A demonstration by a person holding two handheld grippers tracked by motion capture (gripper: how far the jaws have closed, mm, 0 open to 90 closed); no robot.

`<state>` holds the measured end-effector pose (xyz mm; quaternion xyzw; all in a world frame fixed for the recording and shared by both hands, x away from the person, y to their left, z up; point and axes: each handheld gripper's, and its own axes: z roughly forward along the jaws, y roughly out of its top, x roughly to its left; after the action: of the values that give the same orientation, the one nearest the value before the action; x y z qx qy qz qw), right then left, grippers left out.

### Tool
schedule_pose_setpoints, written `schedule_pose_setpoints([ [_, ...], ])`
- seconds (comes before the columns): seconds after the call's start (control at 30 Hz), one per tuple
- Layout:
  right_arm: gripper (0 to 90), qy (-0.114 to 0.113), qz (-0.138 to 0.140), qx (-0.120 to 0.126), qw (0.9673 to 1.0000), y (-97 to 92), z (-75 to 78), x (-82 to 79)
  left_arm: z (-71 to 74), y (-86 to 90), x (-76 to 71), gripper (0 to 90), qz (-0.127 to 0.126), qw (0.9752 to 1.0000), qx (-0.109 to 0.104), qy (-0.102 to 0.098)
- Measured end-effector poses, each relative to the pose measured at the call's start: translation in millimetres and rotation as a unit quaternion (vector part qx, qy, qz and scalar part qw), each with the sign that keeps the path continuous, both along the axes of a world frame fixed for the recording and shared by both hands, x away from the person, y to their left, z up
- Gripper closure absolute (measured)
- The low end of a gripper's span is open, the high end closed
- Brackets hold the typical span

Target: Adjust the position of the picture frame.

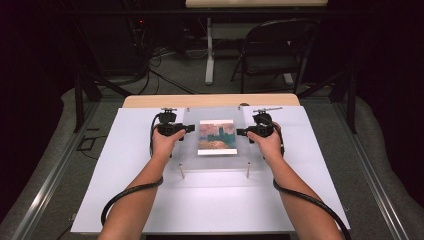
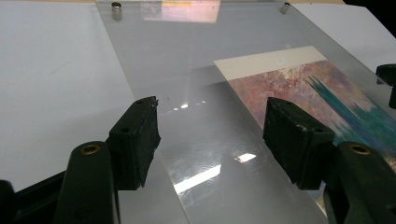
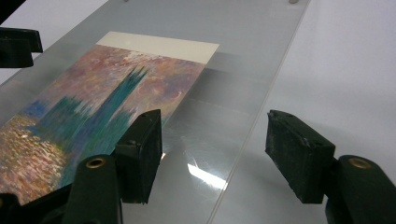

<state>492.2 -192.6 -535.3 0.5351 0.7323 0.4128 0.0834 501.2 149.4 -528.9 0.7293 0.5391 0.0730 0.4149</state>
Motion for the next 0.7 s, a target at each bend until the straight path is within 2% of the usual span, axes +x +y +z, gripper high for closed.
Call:
schedule_pose_setpoints([
  [0.2,35.9,0.009,-0.001,0.009,0.9999,2.8,-1.3,4.5,-1.8,2.7,4.5,35.5,0.004,0.9999,0.007,0.007],
  [0.57,34.5,0.022,-0.005,0.017,0.9996,4.3,-3.1,12.9,-10.5,1.8,8.1,35.5,0.002,0.9998,0.004,0.018],
  [0.7,34.1,0.023,-0.005,0.017,0.9996,4.2,-3.9,15.8,-14.2,3.2,9.3,34.5,0.007,0.9996,-0.012,0.024],
])
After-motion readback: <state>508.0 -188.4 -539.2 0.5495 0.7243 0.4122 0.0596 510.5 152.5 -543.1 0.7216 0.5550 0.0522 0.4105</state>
